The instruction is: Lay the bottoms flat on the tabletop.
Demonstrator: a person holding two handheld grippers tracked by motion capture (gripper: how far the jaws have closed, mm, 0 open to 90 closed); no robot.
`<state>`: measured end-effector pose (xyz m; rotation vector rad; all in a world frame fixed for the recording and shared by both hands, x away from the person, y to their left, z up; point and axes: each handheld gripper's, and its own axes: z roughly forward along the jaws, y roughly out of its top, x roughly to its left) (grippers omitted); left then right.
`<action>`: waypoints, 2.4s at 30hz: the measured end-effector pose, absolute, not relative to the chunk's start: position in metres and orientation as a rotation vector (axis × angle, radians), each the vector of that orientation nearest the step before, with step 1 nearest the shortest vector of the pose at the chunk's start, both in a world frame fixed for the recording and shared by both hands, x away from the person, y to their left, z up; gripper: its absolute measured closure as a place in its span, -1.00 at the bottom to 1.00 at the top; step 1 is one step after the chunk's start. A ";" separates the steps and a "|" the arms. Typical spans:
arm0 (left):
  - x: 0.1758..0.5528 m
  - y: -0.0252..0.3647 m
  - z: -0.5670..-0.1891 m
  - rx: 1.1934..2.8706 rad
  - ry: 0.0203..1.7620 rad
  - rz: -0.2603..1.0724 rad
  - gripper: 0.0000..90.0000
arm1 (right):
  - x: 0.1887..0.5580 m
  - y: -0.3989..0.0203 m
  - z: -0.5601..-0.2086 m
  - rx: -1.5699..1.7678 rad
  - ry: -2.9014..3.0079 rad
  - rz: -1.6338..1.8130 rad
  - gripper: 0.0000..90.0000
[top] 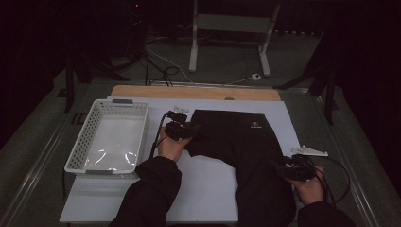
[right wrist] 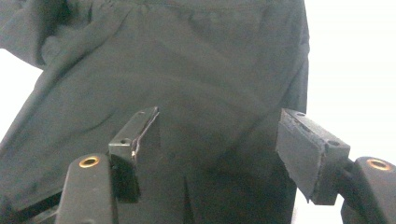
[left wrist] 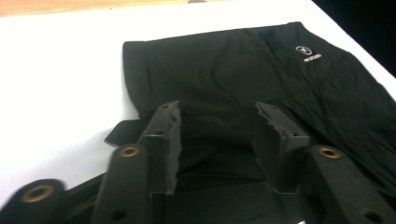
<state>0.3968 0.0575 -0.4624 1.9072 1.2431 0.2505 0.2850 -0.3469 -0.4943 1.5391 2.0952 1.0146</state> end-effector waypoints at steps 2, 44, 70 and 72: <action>0.393 0.059 -0.464 1.923 1.241 0.256 0.06 | 0.285 -0.347 -0.494 1.537 2.098 1.017 -0.30; 0.327 0.050 -0.503 2.113 1.148 0.146 0.95 | 0.284 -0.346 -0.494 1.530 2.098 1.022 -0.30; 0.270 0.056 -0.495 2.180 1.085 0.129 0.54 | 0.285 -0.346 -0.494 1.528 2.102 1.016 -0.30; 0.271 0.056 -0.492 2.172 1.088 0.179 0.38 | 0.285 -0.346 -0.494 1.527 2.106 1.017 -0.30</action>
